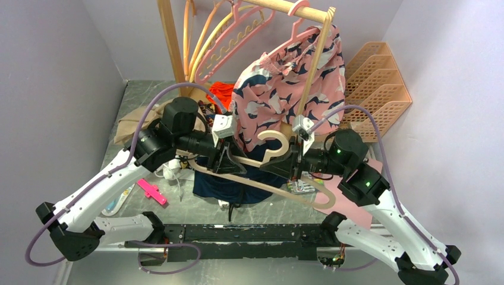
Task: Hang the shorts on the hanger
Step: Hang the shorts on the hanger.
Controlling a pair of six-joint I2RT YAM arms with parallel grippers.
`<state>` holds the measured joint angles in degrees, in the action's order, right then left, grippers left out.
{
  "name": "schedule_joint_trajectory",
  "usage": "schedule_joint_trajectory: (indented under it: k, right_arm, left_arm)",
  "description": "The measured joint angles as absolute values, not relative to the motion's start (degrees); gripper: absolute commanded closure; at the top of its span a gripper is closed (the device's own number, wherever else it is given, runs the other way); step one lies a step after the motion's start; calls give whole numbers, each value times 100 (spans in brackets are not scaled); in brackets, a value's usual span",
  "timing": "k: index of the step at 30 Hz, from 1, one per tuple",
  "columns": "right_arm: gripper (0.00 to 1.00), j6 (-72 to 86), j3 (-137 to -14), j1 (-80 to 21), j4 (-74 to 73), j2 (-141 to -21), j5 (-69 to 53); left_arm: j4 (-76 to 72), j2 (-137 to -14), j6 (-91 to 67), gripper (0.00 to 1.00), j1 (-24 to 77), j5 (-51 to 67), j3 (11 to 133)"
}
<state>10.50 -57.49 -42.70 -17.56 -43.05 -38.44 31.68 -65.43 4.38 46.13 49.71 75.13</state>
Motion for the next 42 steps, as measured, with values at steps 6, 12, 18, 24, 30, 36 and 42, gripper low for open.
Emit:
schedule_joint_trajectory:
  k: [6, 12, 18, 24, 30, 36, 42]
  right_arm:
    - [59, 1166, -5817, -4281, -1870, -4311, -3870]
    - [56, 1404, -5822, -4287, -1809, -4097, -3903]
    - [56, 1584, -5815, -4287, -1697, -4160, -3848]
    - [66, 1525, -5789, -4287, -1728, -4224, -3625]
    - [81, 1437, -5596, -4287, -1750, -4248, -3446]
    - [83, 1411, -5542, -4294, -1710, -4287, -3404]
    - [64, 1472, -5406, -4296, -1533, -4257, -3395]
  left_arm:
    - [3291, -6657, 517, 93, 4613, 4873, 7618]
    - [3291, -6777, 561, 93, 4613, 4840, 7638]
    - [3293, -6810, 558, 93, 4613, 4842, 7649]
    - [3284, -6803, 513, 93, 4617, 4849, 7651]
    - [3192, -6731, 340, 93, 4617, 4880, 7644]
    - [3059, -6611, 211, 93, 4617, 4899, 7642]
    - [3013, -6611, 172, 93, 4617, 4925, 7609]
